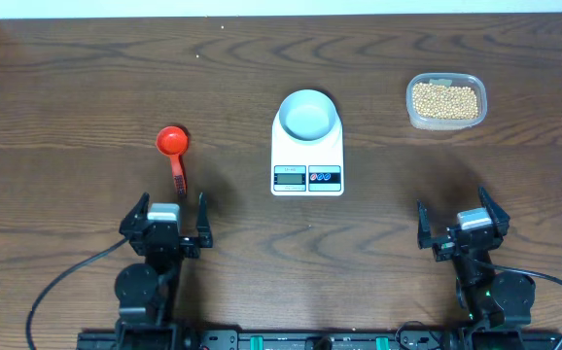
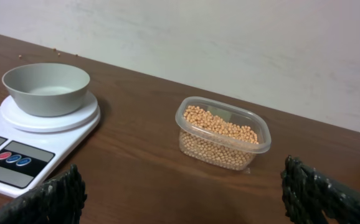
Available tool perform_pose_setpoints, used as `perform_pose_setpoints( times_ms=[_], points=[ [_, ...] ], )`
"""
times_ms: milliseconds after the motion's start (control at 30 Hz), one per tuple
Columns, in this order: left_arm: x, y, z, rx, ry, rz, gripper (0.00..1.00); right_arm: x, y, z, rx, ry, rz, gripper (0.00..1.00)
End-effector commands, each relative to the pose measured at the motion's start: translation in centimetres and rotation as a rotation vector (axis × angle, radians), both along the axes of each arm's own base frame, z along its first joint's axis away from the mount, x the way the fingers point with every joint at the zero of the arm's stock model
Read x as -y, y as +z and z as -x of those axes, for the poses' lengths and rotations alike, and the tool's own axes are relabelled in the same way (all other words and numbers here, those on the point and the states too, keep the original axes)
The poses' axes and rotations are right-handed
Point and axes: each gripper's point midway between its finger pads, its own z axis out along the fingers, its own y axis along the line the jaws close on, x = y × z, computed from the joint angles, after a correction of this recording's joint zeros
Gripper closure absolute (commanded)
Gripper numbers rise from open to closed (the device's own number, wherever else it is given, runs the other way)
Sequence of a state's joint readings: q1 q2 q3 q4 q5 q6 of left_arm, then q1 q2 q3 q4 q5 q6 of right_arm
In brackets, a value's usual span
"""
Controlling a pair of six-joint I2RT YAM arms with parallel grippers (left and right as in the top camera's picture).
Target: Scoop item into bowl and weigh 50g on scale
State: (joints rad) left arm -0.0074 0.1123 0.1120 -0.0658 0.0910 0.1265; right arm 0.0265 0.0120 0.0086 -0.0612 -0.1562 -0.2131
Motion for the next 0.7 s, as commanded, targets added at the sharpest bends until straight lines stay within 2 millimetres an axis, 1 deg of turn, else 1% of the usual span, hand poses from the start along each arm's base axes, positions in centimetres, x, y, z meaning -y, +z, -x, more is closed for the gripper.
perform_pose_setpoints(
  times_ms=[0,167,333,467,600,667],
  points=[
    [-0.1,3.8,-0.4,0.023,0.005,0.017,0.02,0.0,-0.1,0.0,0.003,-0.001,0.009,0.01],
    [0.0,7.0,-2.3,-0.018,0.002,0.017,0.02,0.0,-0.1,0.0,0.002,-0.001,0.009,0.01],
    [0.8,11.0,-5.3,-0.056,-0.044,0.025,0.02,0.0,-0.1,0.0,0.003,-0.001,0.009,0.01],
    [1.2,14.0,-8.2,-0.102,-0.067,0.029,0.02,0.0,-0.1,0.0,0.003,-0.001,0.009,0.01],
    [2.1,16.0,-11.0,-0.187,-0.118,0.042,0.02,0.0,-0.1,0.0,0.003,-0.001,0.009,0.01],
    [2.2,16.4,-12.2,-0.246,-0.132,0.052,0.02,0.0,-0.1,0.0,0.003,-0.001,0.009,0.01]
  ],
)
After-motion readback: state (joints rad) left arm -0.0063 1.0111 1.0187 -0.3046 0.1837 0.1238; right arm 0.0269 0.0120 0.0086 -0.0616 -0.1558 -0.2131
